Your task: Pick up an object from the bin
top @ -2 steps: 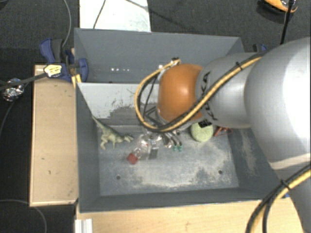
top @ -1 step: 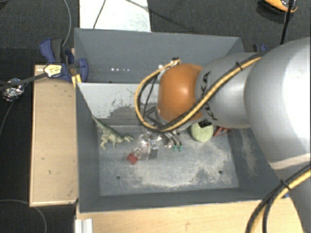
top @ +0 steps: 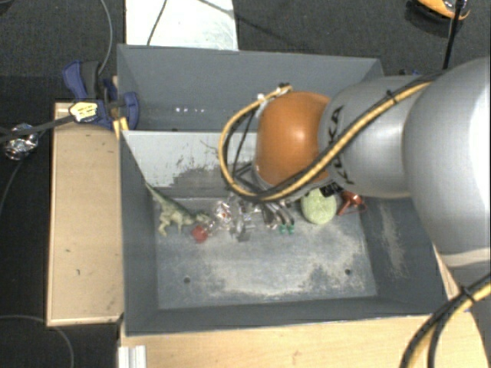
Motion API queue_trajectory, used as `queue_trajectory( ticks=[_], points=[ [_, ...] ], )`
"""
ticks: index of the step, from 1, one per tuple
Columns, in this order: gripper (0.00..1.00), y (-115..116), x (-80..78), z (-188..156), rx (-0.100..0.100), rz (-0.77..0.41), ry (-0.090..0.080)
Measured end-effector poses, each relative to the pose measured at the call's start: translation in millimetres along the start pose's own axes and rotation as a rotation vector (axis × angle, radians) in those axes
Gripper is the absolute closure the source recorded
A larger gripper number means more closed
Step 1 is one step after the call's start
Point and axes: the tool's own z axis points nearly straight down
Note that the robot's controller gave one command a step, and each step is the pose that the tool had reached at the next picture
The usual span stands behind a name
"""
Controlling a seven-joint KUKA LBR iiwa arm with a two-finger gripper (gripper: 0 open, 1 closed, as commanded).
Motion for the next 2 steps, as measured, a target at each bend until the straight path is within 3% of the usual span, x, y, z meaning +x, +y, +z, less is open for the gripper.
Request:
queue_trajectory(
  ticks=[1,2],
  points=[
    [1.0,-11.3,-5.0,-30.3,-0.001,0.018,-0.014],
    [1.0,-6.5,-0.9,-63.9,0.0,0.026,-0.001]
  ],
)
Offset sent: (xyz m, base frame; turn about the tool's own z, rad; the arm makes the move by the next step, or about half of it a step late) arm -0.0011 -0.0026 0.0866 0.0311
